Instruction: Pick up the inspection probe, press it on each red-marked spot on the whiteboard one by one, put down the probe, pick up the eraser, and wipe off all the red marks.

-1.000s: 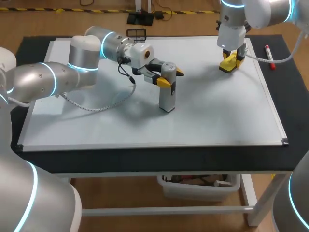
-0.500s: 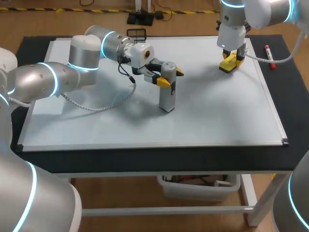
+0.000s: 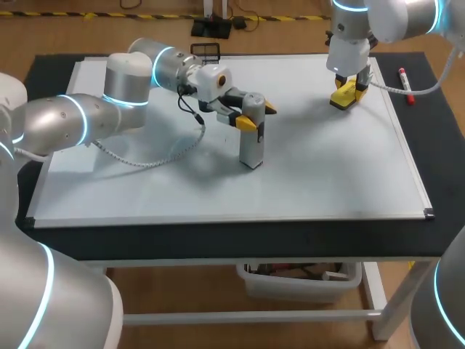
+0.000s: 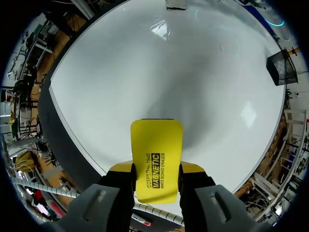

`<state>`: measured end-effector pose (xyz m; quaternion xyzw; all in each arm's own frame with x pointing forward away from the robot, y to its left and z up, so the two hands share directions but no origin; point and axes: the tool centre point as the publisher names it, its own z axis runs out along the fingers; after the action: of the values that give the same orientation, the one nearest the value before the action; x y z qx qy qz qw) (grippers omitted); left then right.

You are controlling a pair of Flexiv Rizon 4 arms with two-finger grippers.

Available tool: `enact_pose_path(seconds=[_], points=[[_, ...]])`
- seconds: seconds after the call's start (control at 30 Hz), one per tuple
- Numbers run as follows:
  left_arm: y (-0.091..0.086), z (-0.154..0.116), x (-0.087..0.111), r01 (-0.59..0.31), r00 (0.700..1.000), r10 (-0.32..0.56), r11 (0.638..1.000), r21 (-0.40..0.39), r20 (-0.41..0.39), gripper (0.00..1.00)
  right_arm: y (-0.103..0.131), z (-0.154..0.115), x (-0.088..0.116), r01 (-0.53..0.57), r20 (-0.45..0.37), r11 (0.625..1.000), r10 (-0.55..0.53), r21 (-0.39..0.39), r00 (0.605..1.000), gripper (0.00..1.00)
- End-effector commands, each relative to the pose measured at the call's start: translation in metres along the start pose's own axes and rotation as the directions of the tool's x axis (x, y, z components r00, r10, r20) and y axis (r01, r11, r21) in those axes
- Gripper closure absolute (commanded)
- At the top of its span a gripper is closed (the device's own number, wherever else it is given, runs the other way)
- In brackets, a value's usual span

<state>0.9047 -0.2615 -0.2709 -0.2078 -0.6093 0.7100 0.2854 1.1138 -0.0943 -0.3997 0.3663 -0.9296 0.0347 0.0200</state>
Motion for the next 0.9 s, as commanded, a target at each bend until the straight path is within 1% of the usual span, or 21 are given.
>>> enact_pose_path(seconds=[0.03, 0.2, 0.37, 0.53, 0.63, 0.83, 0.9], points=[[-0.003, -0.007, -0.001, -0.008, 1.000, 0.008, 1.000, 0.009, -0.004, 1.00, -0.001, -0.001, 0.000, 0.002, -0.003, 1.000, -0.002, 0.002, 1.000, 1.00], [-0.017, -0.019, -0.001, -0.023, 1.000, 0.023, 1.000, -0.004, 0.017, 1.00, -0.001, -0.001, 0.000, 0.002, -0.003, 1.000, -0.002, 0.002, 1.000, 1.00], [-0.034, -0.043, -0.002, -0.051, 0.996, 0.051, 0.999, -0.008, 0.070, 1.00, -0.001, -0.001, 0.000, 0.002, -0.003, 1.000, -0.002, 0.002, 1.000, 1.00], [-0.052, -0.075, -0.006, -0.086, 0.987, 0.088, 0.996, -0.026, 0.137, 1.00, -0.001, -0.001, 0.000, 0.002, -0.003, 1.000, -0.002, 0.002, 1.000, 1.00], [-0.063, -0.097, -0.005, -0.104, 0.977, 0.111, 0.994, -0.044, 0.182, 1.00, -0.001, -0.001, 0.000, 0.002, -0.003, 1.000, -0.002, 0.002, 1.000, 1.00], [-0.073, -0.137, -0.003, -0.115, 0.957, 0.125, 0.992, -0.054, 0.262, 1.00, -0.001, -0.001, 0.000, 0.002, -0.003, 1.000, -0.002, 0.002, 1.000, 1.00], [-0.074, -0.151, -0.004, -0.112, 0.948, 0.128, 0.991, -0.072, 0.292, 1.00, -0.001, -0.001, 0.000, 0.002, -0.003, 1.000, -0.002, 0.002, 1.000, 1.00]])
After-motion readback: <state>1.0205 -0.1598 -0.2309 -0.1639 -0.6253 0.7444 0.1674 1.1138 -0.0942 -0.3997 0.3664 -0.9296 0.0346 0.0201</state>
